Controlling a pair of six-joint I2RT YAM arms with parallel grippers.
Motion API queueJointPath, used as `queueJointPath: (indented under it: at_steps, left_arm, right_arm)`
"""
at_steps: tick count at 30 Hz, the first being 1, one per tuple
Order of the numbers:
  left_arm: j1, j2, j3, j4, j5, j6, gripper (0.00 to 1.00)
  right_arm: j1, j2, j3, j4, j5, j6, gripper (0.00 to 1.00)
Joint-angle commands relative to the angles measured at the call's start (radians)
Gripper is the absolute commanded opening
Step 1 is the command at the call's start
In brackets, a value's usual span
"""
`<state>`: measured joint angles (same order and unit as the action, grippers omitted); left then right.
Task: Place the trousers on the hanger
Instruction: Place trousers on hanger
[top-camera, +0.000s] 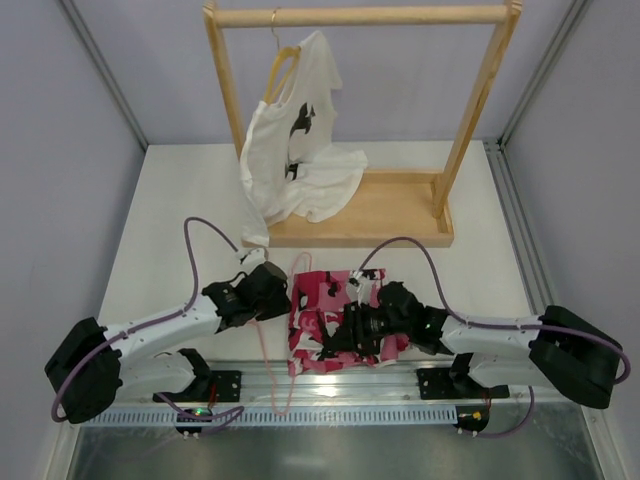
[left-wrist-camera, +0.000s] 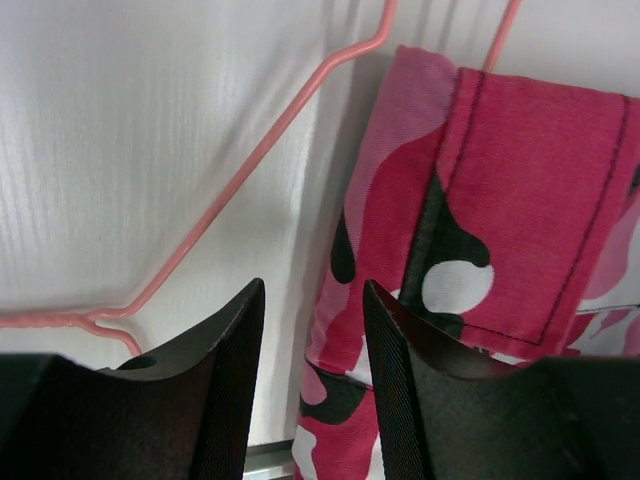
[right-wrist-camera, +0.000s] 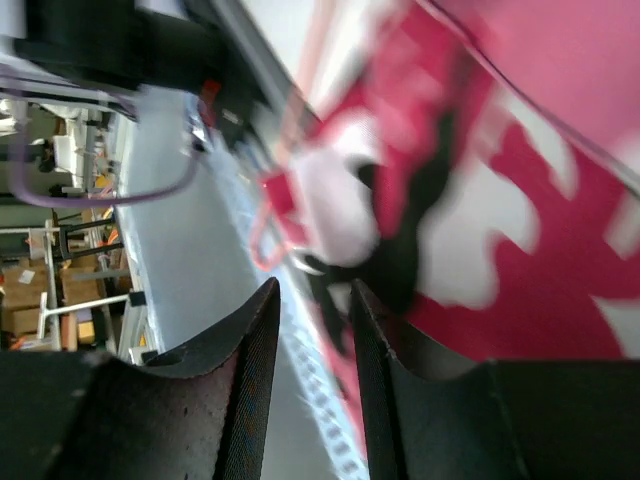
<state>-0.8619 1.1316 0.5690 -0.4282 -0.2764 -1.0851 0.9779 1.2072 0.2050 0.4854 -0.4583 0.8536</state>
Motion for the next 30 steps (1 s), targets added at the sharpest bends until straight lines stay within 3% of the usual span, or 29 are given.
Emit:
queueJointPath:
  at_steps: [1,4,6,14,23,30]
  left_arm:
    - [0.004,-0.029,0.072,0.037,0.037,0.054,0.45]
    - [0.004,-0.03,0.098,0.091,0.078,0.1,0.45]
    - [0.004,-0.017,0.098,0.155,0.121,0.105,0.45]
    - [0.006,0.155,0.078,0.275,0.14,0.091,0.44]
    - [0.107,0.258,0.085,0.195,0.065,0.065,0.41]
    - [0.146,0.238,0.111,0.161,0.043,0.074,0.41]
  right_arm:
    - [0.024,-0.13,0.177,-0.195,0.035,-0.106,0.38]
    - [0.038,-0.109,0.215,-0.168,0.018,-0.091,0.38]
    - [0.079,-0.051,0.189,-0.064,0.017,-0.059,0.38]
    - [0.16,0.4,0.07,0.329,0.035,0.015,0.37]
    - [0.183,0.189,0.111,-0.089,0.205,-0.12,0.37]
    - [0.183,0.013,0.099,-0.327,0.377,-0.071,0.37]
